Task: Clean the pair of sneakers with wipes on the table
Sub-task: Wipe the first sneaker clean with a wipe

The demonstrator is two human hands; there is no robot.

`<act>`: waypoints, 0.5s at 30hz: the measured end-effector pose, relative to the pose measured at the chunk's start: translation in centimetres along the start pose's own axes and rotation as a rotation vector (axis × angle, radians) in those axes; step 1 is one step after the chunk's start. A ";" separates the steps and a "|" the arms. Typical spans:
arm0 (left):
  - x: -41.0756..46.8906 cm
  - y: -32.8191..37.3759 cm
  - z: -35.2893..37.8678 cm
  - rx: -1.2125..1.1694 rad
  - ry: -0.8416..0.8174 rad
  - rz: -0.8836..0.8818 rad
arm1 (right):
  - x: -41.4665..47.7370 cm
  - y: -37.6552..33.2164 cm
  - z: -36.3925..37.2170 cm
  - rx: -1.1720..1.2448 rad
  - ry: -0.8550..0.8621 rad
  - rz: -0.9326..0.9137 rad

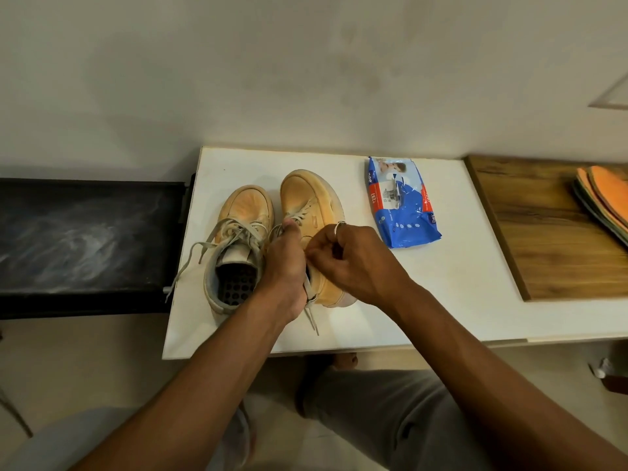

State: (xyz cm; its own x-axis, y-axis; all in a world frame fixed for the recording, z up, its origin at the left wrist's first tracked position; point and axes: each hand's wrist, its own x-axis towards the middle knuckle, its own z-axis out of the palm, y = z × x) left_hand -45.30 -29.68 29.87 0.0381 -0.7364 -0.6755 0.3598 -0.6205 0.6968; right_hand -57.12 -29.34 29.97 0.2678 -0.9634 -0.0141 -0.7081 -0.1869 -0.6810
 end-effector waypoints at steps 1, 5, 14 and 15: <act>0.0 0.0 0.0 -0.006 0.000 -0.004 | -0.2 0.2 -0.3 0.010 -0.035 0.012; -0.2 0.3 0.2 -0.024 -0.032 -0.001 | 0.2 1.3 -0.9 -0.017 -0.005 0.130; -0.1 0.3 0.0 -0.001 0.000 -0.021 | -0.9 1.0 -0.9 0.070 -0.128 0.071; -0.1 0.5 0.0 -0.006 -0.013 -0.026 | -1.3 1.2 -1.2 0.093 -0.136 0.095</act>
State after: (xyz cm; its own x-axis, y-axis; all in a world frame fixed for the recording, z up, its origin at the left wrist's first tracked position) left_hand -45.18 -29.87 30.29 0.0164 -0.7238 -0.6898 0.3660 -0.6377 0.6778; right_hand -59.12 -28.58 30.03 0.2930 -0.9399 -0.1756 -0.6727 -0.0722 -0.7364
